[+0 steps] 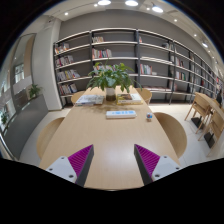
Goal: Unplug charger
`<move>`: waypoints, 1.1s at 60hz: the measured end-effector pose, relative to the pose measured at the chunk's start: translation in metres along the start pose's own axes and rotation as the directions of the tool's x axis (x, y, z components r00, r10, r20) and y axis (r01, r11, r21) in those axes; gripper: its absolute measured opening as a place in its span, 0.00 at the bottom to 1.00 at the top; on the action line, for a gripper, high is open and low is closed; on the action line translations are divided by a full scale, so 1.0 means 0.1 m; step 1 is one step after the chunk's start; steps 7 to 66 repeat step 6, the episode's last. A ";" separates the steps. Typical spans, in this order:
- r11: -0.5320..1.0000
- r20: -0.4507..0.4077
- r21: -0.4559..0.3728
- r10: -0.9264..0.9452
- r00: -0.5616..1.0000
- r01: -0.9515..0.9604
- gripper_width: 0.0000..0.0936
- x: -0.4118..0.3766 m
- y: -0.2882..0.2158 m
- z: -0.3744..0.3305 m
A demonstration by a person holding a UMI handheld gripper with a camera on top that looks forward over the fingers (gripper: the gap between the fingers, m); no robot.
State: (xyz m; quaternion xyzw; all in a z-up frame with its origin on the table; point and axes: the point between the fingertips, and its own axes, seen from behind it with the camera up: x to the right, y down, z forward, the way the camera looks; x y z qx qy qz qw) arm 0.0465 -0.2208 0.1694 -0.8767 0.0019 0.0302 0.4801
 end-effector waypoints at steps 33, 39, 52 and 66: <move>1.000 0.009 0.003 0.006 1.000 -0.006 0.86 -0.01 -0.01 -0.01; 1.000 0.009 0.003 0.006 1.000 -0.006 0.86 -0.01 -0.01 -0.01; 1.000 0.009 0.003 0.006 1.000 -0.006 0.86 -0.01 -0.01 -0.01; 1.000 0.009 0.003 0.006 1.000 -0.006 0.86 -0.01 -0.01 -0.01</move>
